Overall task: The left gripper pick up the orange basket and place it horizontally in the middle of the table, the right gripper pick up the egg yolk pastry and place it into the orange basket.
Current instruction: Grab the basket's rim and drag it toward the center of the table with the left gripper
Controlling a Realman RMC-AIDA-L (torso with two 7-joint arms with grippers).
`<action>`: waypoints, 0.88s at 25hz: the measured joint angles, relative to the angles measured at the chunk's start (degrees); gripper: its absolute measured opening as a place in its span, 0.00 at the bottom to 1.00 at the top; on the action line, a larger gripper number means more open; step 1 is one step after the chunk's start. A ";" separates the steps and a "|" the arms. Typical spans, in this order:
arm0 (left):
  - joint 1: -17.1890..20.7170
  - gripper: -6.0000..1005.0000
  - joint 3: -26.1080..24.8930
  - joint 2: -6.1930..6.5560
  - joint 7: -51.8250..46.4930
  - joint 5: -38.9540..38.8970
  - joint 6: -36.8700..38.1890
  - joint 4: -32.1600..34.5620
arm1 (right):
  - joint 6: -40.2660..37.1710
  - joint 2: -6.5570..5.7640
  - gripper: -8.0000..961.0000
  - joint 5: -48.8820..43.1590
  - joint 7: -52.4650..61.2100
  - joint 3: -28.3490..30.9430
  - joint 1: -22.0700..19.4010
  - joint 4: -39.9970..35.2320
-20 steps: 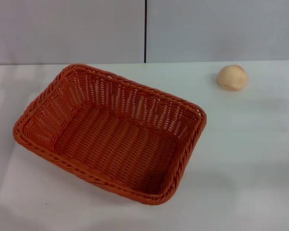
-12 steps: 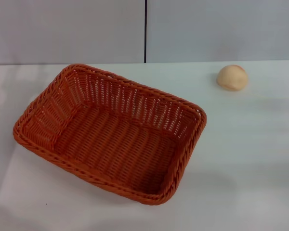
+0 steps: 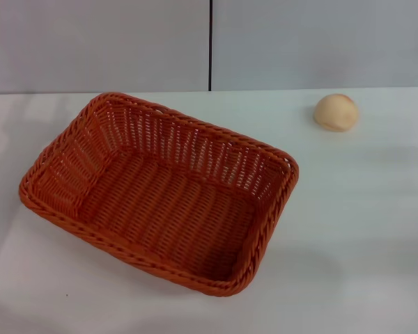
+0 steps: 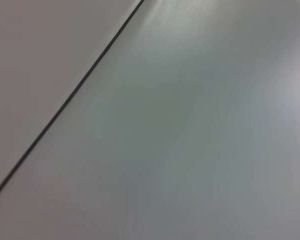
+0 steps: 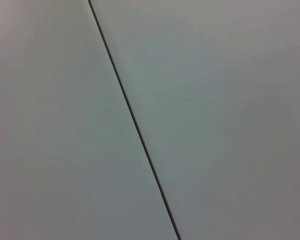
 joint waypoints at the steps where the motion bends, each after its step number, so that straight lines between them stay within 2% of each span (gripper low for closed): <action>1: 0.10 0.78 0.69 0.03 -2.41 0.00 0.02 1.66 | 0.00 0.00 0.65 -0.02 0.24 -0.04 -0.17 0.13; 5: 0.21 0.78 2.67 0.08 -6.45 0.01 0.01 5.30 | 0.00 0.00 0.65 -0.06 0.41 -0.12 -0.73 0.35; 6: 0.19 0.78 4.00 0.15 -8.54 0.01 -0.14 7.50 | 0.00 0.01 0.65 -0.11 0.42 -0.14 -0.84 0.50; 7: 0.17 0.78 7.76 0.35 -14.32 -0.01 -1.23 13.34 | -0.04 0.03 0.65 -0.19 0.43 -0.15 -1.01 0.90; 9: 0.22 0.78 11.43 0.70 -19.55 0.05 -2.86 18.50 | -0.07 0.03 0.65 -0.21 0.43 -0.15 -1.06 1.08; 10: 0.22 0.78 11.43 0.70 -19.55 0.05 -2.86 18.50 | -0.11 0.03 0.65 -0.22 0.44 -0.15 -1.12 1.25; 11: 0.51 0.78 16.44 1.49 -25.77 0.06 -5.36 24.77 | -0.11 0.03 0.65 -0.23 0.44 -0.15 -1.14 1.29; 12: 0.93 0.78 21.57 2.85 -32.17 0.40 -7.93 30.26 | -0.12 0.03 0.65 -0.27 0.45 -0.15 -1.24 1.41; 14: 1.11 0.78 25.22 4.21 -36.42 1.27 -9.49 34.18 | -0.12 0.02 0.65 -0.29 0.48 -0.15 -1.29 1.53; 17: 0.36 0.78 30.30 7.28 -47.00 8.67 -13.03 42.03 | -0.17 0.00 0.65 -0.32 0.54 -0.14 -1.67 1.74; 18: 0.36 0.78 30.30 7.28 -47.00 8.67 -13.03 42.03 | -0.22 -0.01 0.65 -0.32 0.55 -0.14 -1.74 1.74; 19: -0.26 0.78 30.63 7.85 -50.75 12.75 -13.69 44.86 | -0.26 -0.01 0.65 -0.32 0.56 -0.14 -1.82 1.75; 21: -0.26 0.78 30.63 7.85 -50.75 12.75 -13.69 44.86 | -0.26 -0.01 0.66 -0.32 0.56 -0.14 -1.89 1.74; 22: -1.11 0.78 30.45 7.91 -55.81 20.01 -14.05 50.86 | -0.27 -0.01 0.66 -0.32 0.58 -0.14 -2.03 1.74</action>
